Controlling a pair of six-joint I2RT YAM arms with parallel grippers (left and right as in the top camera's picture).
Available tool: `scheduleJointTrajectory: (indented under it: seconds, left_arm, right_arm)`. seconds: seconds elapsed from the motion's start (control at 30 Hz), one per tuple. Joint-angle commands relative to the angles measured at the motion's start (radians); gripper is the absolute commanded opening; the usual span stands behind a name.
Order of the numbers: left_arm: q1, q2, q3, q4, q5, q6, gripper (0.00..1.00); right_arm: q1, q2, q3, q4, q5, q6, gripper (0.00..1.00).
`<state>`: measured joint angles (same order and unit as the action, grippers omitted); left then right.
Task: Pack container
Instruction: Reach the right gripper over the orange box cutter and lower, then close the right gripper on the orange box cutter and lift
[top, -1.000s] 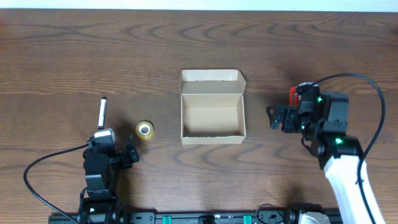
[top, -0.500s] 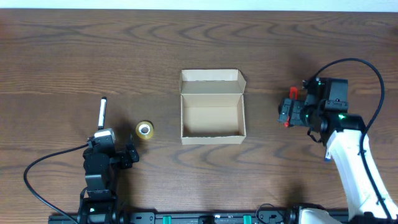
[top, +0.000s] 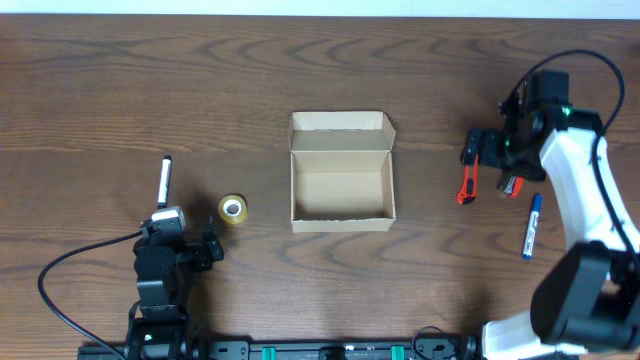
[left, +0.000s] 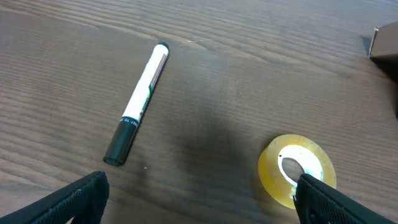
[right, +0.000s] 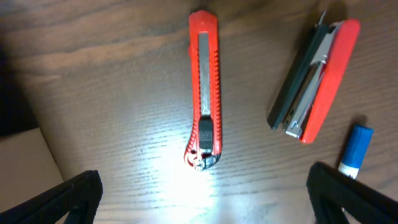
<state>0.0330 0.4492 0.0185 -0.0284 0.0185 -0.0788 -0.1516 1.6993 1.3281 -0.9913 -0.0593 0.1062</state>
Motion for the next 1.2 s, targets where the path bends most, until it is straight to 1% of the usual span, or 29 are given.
scheduleJointTrajectory:
  seconds: [0.0,0.23,0.43,0.6,0.73,1.17]
  left_arm:
    - [0.006,0.000,-0.014,-0.049,0.000,-0.004,0.95]
    - [0.006,0.000,-0.014,-0.048,0.000,-0.003,0.95]
    - [0.006,0.000,-0.014,-0.048,0.000,-0.004,0.95]
    - [0.006,0.000,-0.014,-0.048,0.000,-0.004,0.95]
    - [0.006,0.000,-0.014,-0.048,0.000,-0.004,0.95]
    - [0.006,0.000,-0.014,-0.048,0.000,-0.004,0.95]
  right_arm:
    - [-0.009,0.095,0.078,-0.019,-0.007,0.001,0.99]
    - [-0.008,0.202,0.081,-0.016,-0.020,0.000,0.99]
    - [-0.002,0.240,0.081,0.001,-0.019,-0.019,0.99]
    - [0.003,0.248,0.081,0.034,-0.013,-0.095,0.99]
    - [0.008,0.251,0.079,0.041,0.041,-0.129,0.99]
    - [0.055,0.336,0.078,0.073,0.041,-0.121,0.99]
